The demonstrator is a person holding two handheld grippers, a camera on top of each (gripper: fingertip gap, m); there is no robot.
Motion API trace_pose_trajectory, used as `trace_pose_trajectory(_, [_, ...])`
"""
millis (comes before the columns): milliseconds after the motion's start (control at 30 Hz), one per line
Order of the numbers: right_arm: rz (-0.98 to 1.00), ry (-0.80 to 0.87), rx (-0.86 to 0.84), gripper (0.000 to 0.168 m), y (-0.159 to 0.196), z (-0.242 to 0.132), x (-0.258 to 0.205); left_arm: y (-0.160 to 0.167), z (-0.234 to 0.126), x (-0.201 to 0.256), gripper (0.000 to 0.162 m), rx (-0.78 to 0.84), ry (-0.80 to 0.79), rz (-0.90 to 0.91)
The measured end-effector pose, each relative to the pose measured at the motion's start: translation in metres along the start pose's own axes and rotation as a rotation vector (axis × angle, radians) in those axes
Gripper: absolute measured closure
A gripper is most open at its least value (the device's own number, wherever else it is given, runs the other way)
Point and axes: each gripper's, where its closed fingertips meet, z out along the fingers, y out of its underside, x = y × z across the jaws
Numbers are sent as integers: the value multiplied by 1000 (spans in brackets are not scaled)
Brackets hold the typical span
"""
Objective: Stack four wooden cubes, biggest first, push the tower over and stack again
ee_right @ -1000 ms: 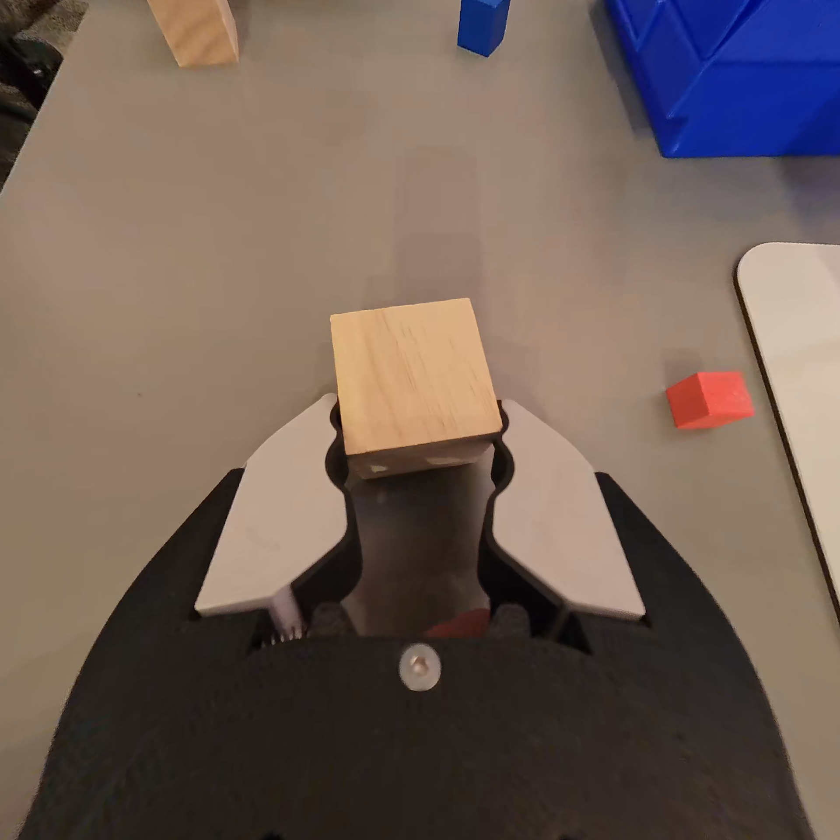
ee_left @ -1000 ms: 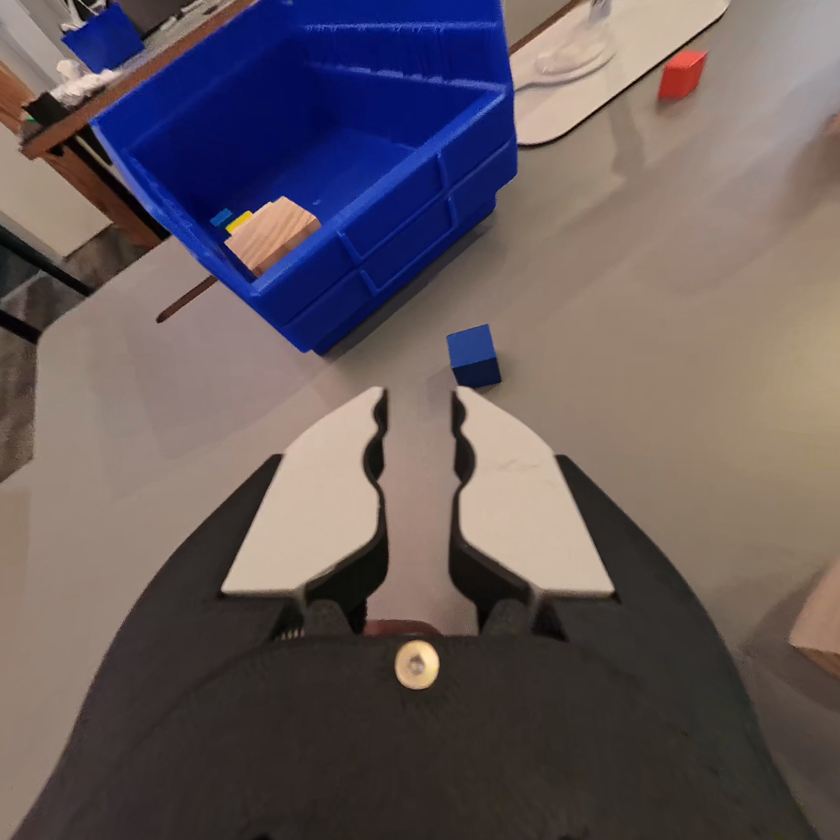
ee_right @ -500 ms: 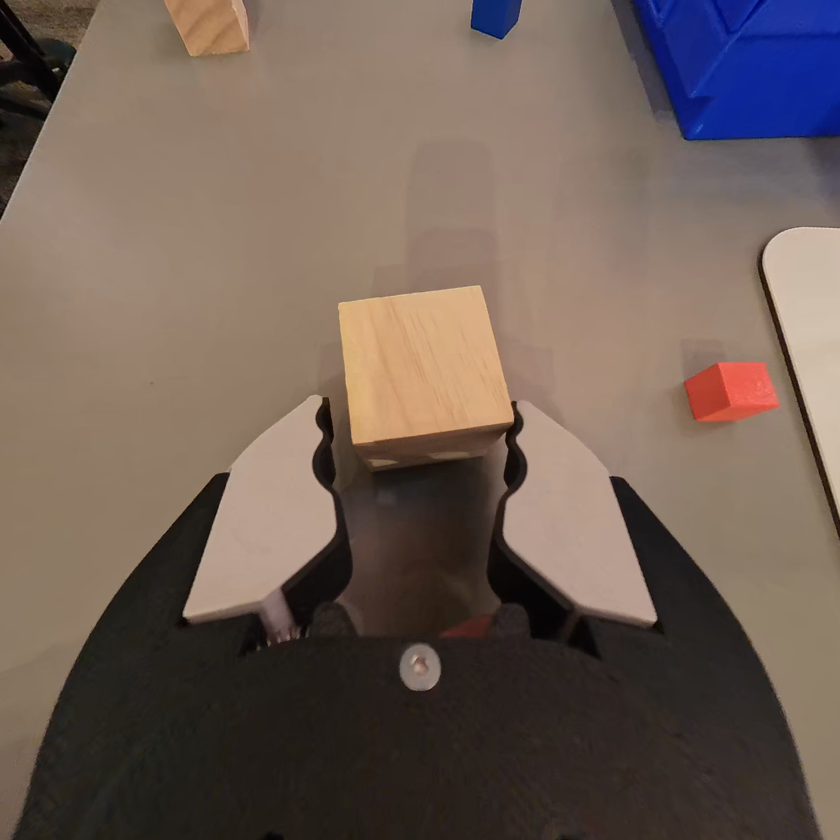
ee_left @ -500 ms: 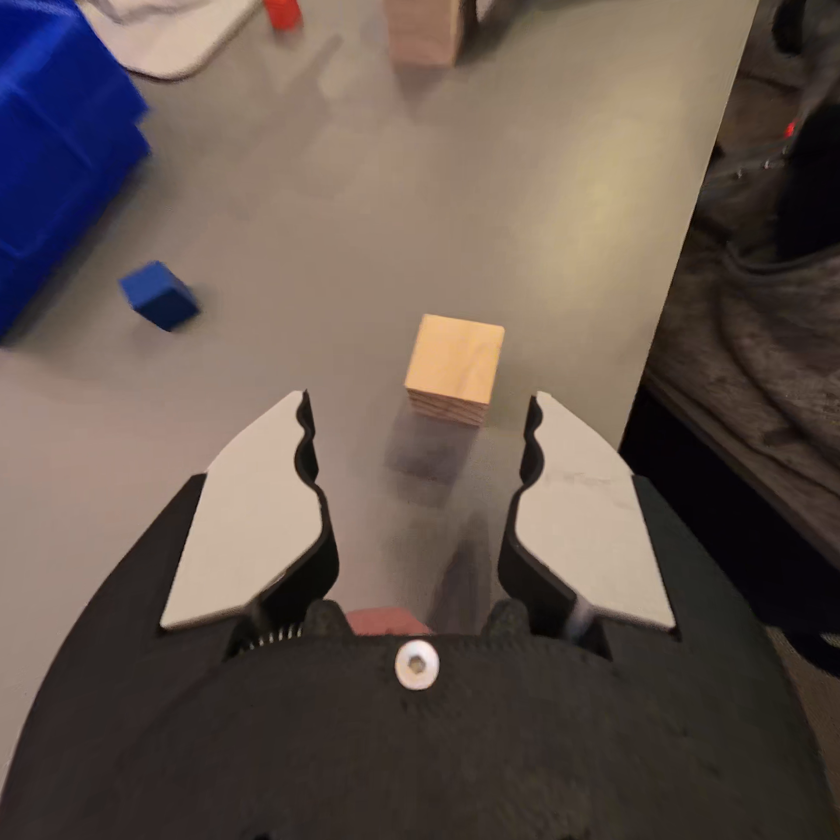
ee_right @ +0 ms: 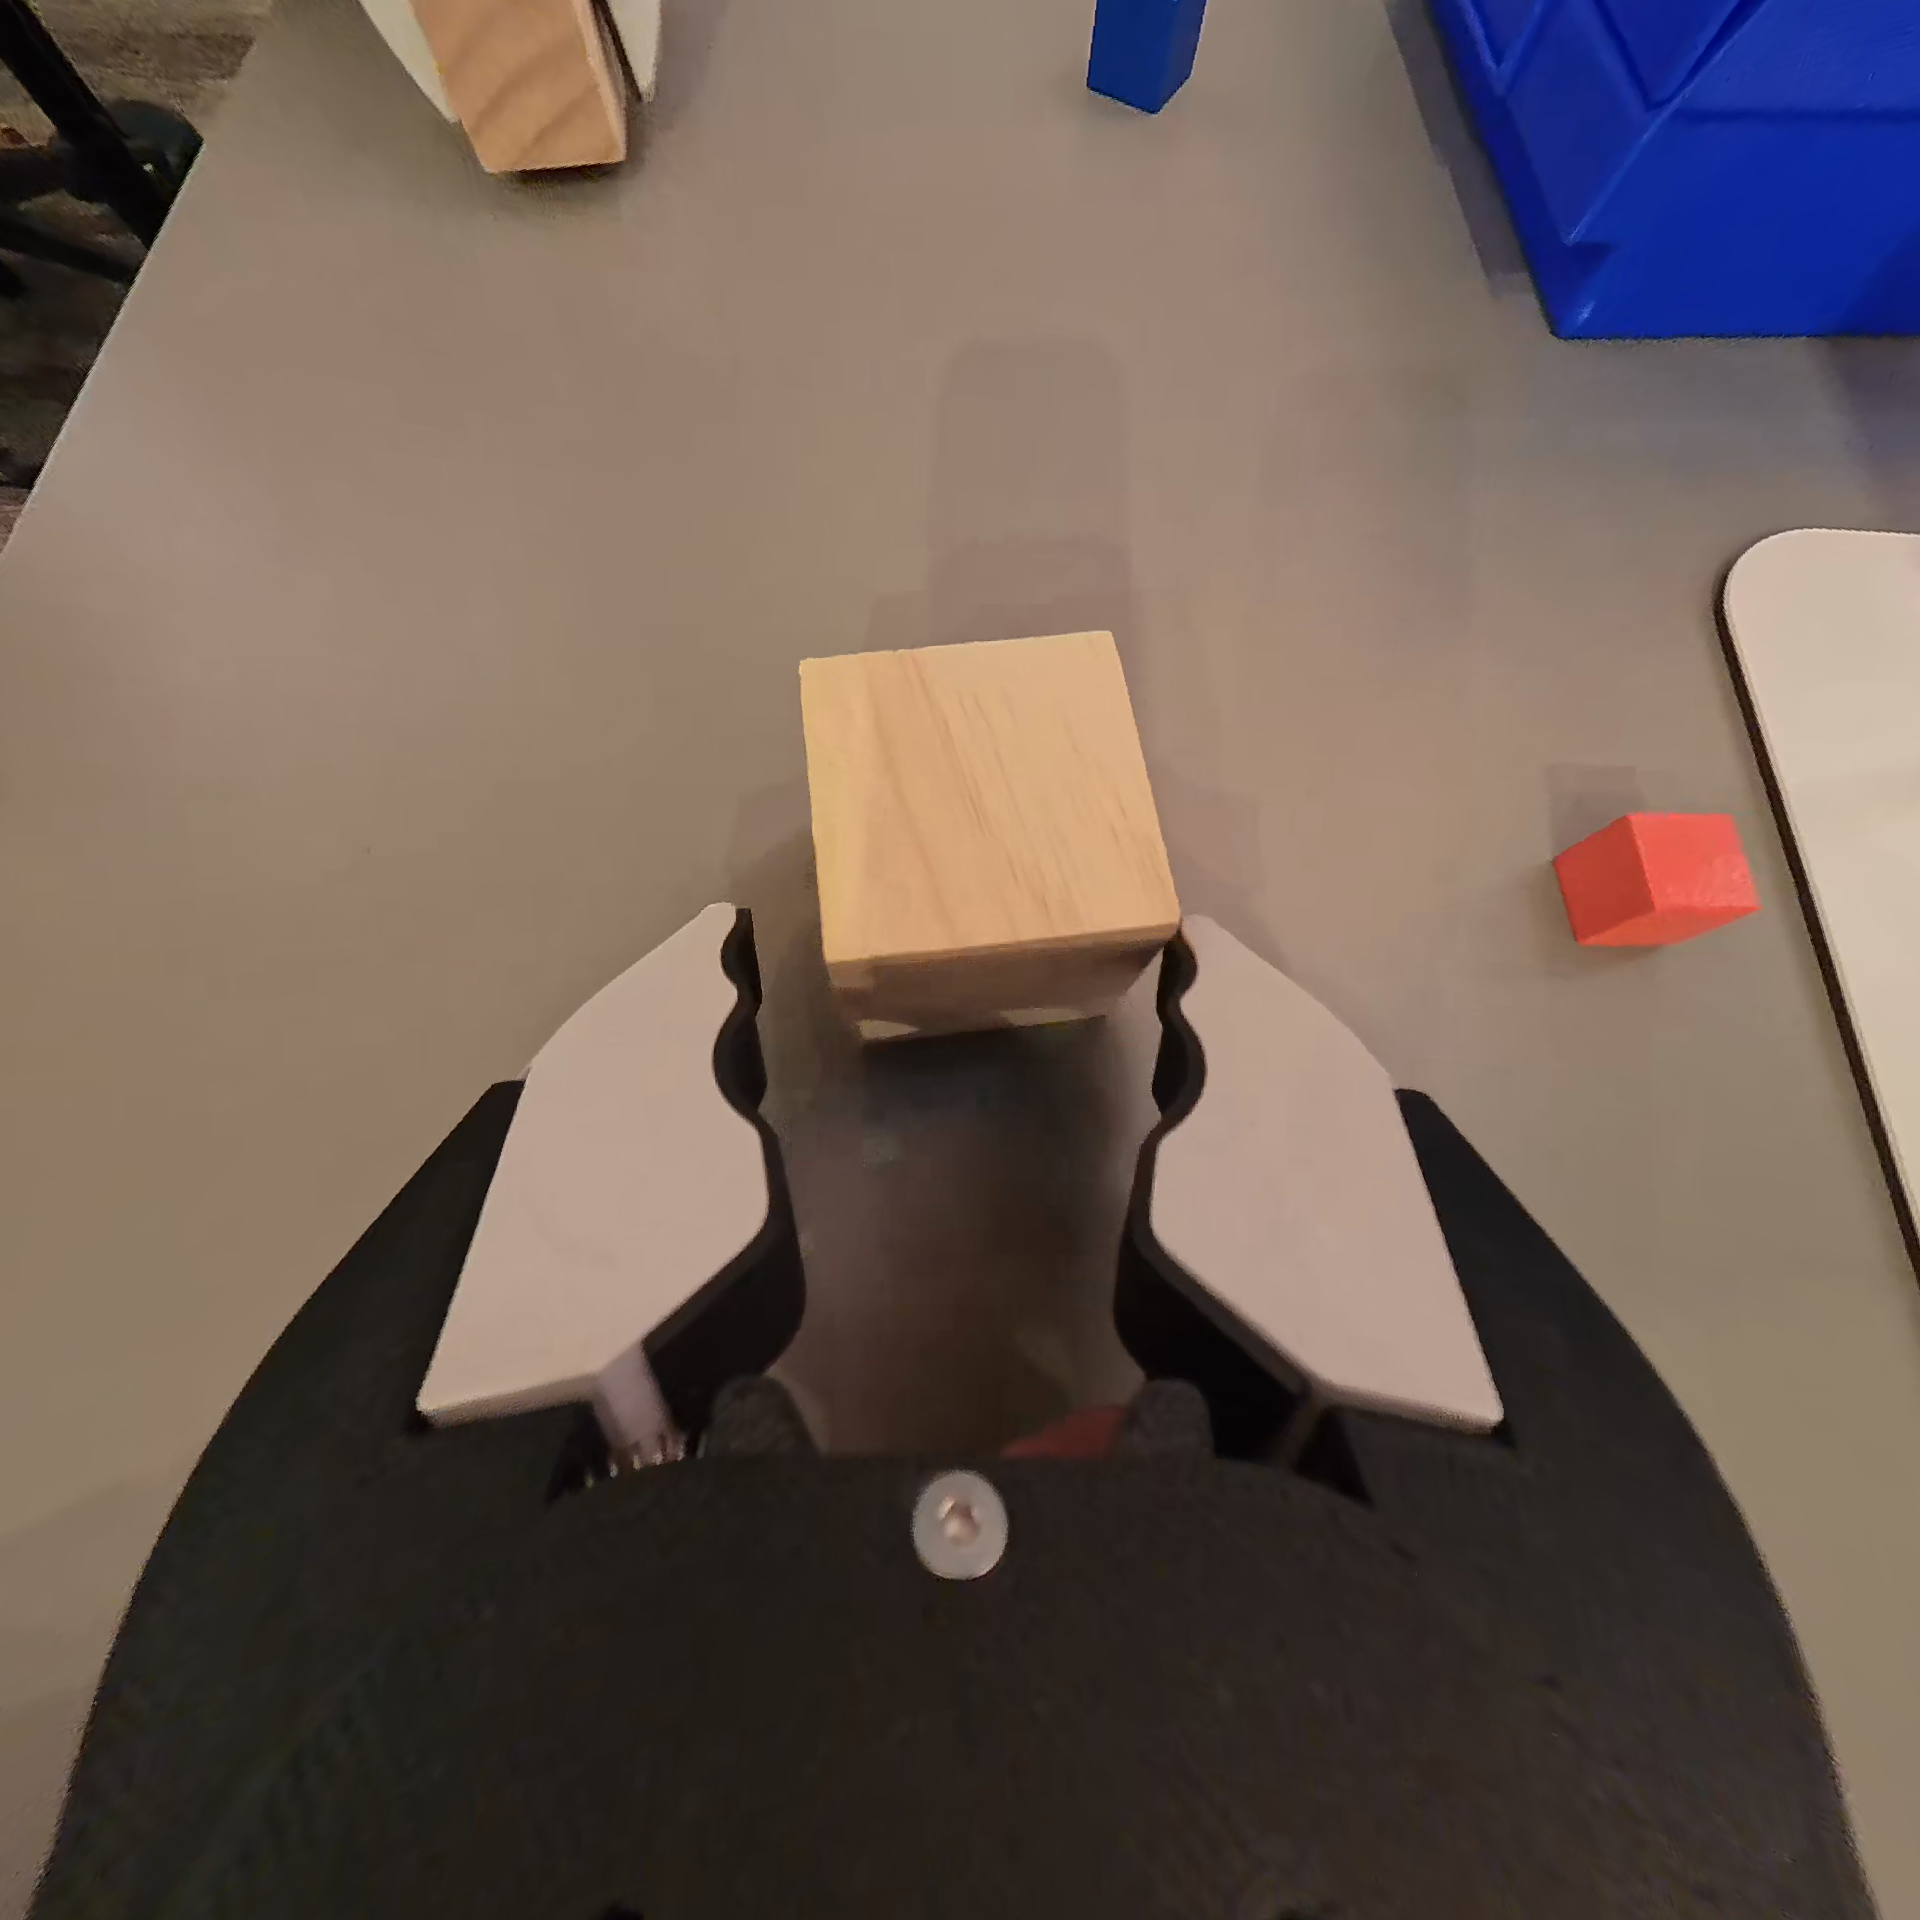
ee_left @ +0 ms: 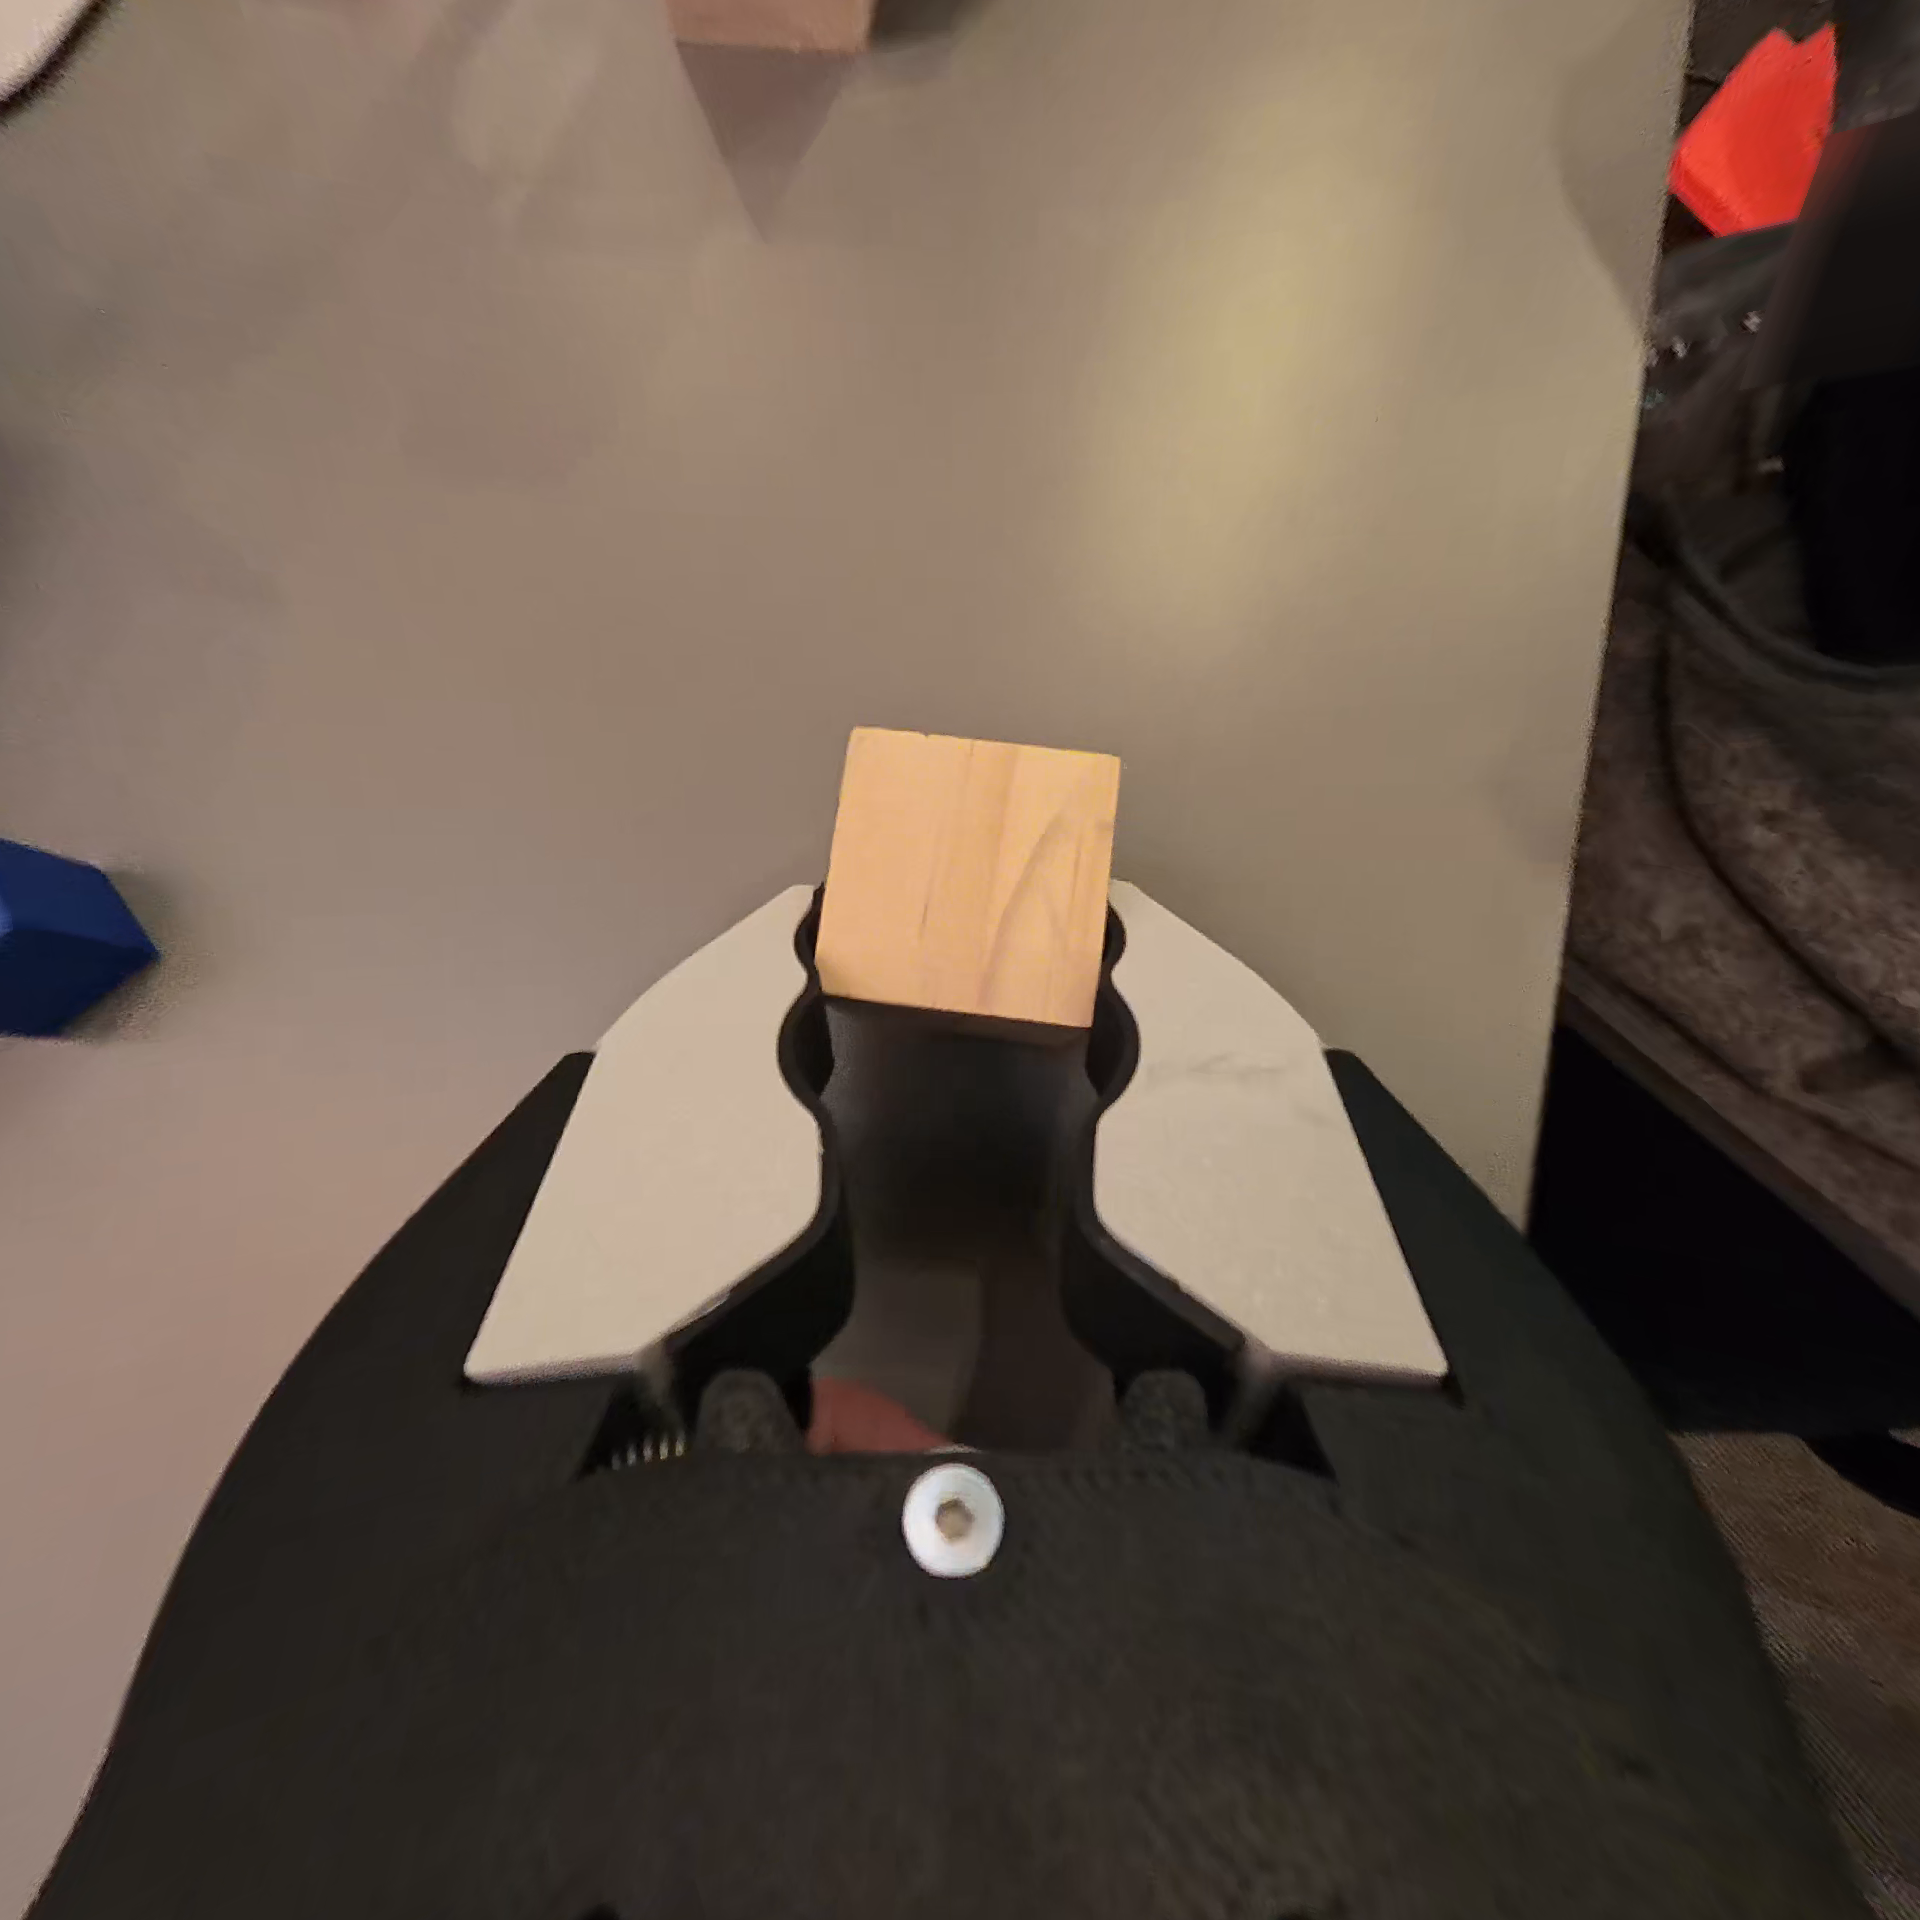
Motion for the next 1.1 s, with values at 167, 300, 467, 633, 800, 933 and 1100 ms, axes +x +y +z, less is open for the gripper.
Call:
trace_pose_trajectory(167, [11, 8, 6, 93, 7, -10, 3, -57, 23, -20, 115, 56, -61, 51])
trace_pose_trajectory(300, [15, 8, 11, 93, 12, -18, 4, -122, 44, -36, 115, 139, -69, 71])
trace_pose_trajectory(467, [22, 4, 25, 94, 15, -25, 5, -184, 73, -48, 115, 165, -44, 74])
trace_pose_trajectory(633, [19, -2, 25, 95, 16, -26, 4, -209, 103, -52, 115, 106, -8, 79])
trace_pose_trajectory(800, [12, -5, 22, 95, 16, -26, 3, -218, 125, -53, 115, 70, -8, 46])
trace_pose_trajectory(933, [9, -7, 24, 96, 16, -27, 2, -217, 142, -56, 115, 42, -17, -10])
trace_pose_trajectory(1100, [8, -8, 23, 96, 17, -27, 2, -206, 156, -53, 89, -13, 22, -72])
